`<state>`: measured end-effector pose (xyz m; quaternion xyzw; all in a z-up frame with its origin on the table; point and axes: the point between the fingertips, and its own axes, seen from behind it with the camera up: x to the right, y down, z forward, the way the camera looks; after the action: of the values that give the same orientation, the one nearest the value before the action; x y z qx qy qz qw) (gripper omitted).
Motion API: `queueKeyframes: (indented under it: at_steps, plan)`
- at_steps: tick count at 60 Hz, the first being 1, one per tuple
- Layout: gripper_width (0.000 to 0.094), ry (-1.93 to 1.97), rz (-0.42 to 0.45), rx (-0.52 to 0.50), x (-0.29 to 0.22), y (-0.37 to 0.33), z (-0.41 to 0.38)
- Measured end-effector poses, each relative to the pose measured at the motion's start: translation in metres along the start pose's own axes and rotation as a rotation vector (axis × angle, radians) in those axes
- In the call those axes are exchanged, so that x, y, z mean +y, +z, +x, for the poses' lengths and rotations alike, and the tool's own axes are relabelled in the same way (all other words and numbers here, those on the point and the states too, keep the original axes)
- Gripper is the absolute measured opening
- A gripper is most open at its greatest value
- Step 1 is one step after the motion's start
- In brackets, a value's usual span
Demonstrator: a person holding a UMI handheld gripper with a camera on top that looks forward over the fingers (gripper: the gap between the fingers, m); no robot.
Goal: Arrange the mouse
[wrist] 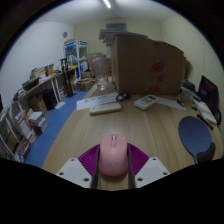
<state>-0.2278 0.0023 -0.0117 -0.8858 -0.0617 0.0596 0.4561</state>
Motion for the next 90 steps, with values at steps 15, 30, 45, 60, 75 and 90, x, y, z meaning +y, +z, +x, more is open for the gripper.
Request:
queueKeyframes:
  at_steps: [15,30,45,60,75,90]
  plan:
    - [0.0349,-0.021,0.182,-0.066,-0.05,-0.037,0.017]
    - [0.0348,-0.042,0.307,0.115,-0.128,-0.087,0.203]
    - [0.0351,-0.034,0.037,0.196,-0.048,-0.018,0.326]
    - [0.0379,0.079,-0.026,0.122,-0.019,0.0,0.332]
    - [0.0857,0.037,0.05,0.089,-0.024,-0.023,0.333]
    - [0.084,0.025,0.139,-0.035,0.007,-0.148,0.314]
